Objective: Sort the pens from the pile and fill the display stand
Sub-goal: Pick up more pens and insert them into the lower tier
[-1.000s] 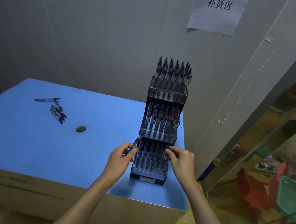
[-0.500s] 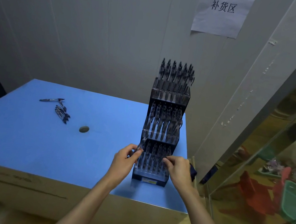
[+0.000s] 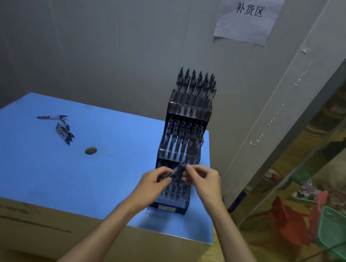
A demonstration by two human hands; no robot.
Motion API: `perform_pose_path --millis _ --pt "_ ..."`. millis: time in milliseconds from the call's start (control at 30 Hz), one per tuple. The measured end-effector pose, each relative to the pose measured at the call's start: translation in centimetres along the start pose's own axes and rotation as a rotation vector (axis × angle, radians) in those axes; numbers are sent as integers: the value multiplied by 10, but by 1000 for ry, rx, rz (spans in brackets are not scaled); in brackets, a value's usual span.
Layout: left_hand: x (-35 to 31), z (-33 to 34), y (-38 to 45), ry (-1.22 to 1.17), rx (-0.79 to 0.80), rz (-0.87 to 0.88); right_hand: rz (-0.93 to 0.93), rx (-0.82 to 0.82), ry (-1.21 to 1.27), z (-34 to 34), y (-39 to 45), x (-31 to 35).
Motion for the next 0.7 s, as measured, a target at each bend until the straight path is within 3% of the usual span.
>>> perform_pose_path --millis 200,333,400,567,700 --pt "-17 11 -3 117 6 74 85 35 143 -1 -2 -8" --pt "-18 0 -3 476 -70 105 73 -18 196 -15 3 -15" --pt "-20 -8 -5 598 -91 121 19 -58 127 -25 6 -11" --pt "-20 -28 -11 735 -147 158 -223 -75 -347 -35 7 11" --pt "-18 -39 -13 758 -177 149 -295 -45 -450 -27 6 10"
Point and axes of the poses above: each hand's wrist, its own y-axis towards the middle knuckle, its own z-axis out of the palm, x = y × z, the point moved 10 cm from there along y, towards the middle knuckle, and after that the axes turned 9 degrees about y, right-handed, at the moved point
